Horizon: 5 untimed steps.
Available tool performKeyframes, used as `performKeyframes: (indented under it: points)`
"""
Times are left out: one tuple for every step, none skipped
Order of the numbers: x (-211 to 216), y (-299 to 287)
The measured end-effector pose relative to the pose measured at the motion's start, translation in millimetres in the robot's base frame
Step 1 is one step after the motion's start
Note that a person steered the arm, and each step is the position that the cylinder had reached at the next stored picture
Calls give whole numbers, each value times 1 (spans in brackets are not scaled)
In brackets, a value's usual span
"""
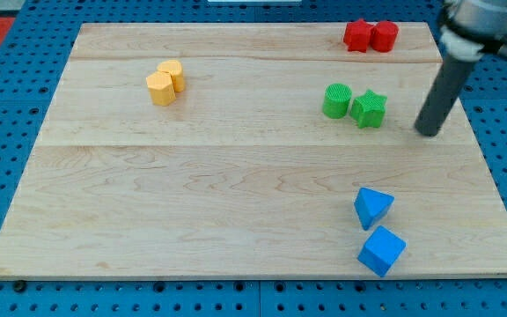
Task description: Push the green star into the green circle
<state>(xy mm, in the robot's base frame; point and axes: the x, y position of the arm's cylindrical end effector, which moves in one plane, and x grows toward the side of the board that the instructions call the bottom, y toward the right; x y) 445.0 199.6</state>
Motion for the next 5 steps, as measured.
performKeyframes:
  points:
    - [-9, -42]
    - [-15, 16]
    - [-48, 57]
    - [-52, 29]
    - [-54, -21]
